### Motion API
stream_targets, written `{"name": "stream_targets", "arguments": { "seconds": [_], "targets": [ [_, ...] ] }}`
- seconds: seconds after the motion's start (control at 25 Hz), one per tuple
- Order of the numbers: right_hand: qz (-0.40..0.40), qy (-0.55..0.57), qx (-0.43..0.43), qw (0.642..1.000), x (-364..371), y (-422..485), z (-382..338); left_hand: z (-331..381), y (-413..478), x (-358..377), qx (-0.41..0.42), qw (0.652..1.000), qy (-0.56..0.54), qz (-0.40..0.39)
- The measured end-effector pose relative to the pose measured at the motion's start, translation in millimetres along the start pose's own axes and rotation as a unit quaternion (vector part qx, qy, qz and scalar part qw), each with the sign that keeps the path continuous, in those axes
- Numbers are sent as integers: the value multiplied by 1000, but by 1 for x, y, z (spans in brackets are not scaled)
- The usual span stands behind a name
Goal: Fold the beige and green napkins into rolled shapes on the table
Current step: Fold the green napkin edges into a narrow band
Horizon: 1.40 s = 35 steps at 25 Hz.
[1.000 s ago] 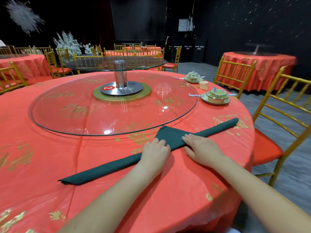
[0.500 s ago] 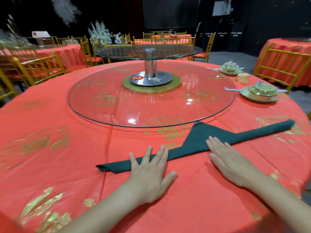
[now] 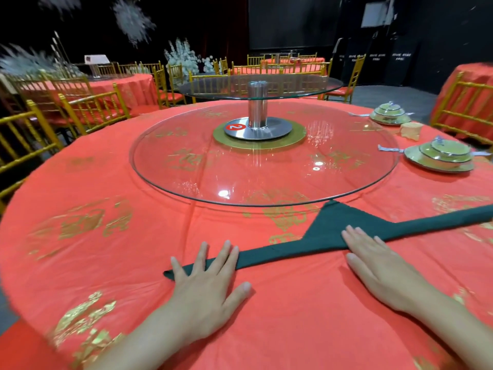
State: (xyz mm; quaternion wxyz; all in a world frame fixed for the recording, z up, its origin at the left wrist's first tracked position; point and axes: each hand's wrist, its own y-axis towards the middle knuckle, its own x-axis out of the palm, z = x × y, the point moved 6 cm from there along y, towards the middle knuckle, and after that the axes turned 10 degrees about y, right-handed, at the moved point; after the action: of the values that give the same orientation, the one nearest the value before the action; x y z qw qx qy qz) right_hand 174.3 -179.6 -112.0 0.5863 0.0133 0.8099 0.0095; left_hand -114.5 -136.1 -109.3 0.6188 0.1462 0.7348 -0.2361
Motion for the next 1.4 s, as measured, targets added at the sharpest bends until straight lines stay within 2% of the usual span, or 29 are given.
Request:
{"name": "stream_targets", "arguments": {
  "seconds": [0.08, 0.24, 0.36, 0.52, 0.64, 0.72, 0.96, 1.16, 1.32, 1.4],
  "targets": [
    [4, -14, 6, 1000, -1, 0, -3, 30, 8, -12, 22, 999, 43, 22],
    [23, -14, -1, 1000, -1, 1, -6, 132, 47, -43, 152, 982, 50, 99],
    [11, 28, 3, 1000, -3, 0, 0, 169, 80, -46, 178, 977, 25, 116],
    [24, 11, 5, 1000, -10, -1, 22, 170, 87, -35, 186, 973, 25, 134],
    [37, 12, 35, 999, -14, -1, 40, 164, 88, -36, 171, 966, -13, 194],
    [54, 12, 72, 996, -20, -1, 55, 163, 91, -27, 182, 971, -51, 144],
    [68, 1, 230, 971, -41, -4, 136, 165, 96, -15, 208, 968, -31, 134],
    [83, 0, 320, 944, -56, 3, 193, 160, 105, -18, 205, 957, -63, 196],
    [112, -13, 354, 928, -60, 10, 228, 160, 107, -16, 214, 954, -85, 192],
    [127, -18, 366, 922, -62, 13, 238, 161, 109, -18, 216, 949, -83, 215]
  ]
}}
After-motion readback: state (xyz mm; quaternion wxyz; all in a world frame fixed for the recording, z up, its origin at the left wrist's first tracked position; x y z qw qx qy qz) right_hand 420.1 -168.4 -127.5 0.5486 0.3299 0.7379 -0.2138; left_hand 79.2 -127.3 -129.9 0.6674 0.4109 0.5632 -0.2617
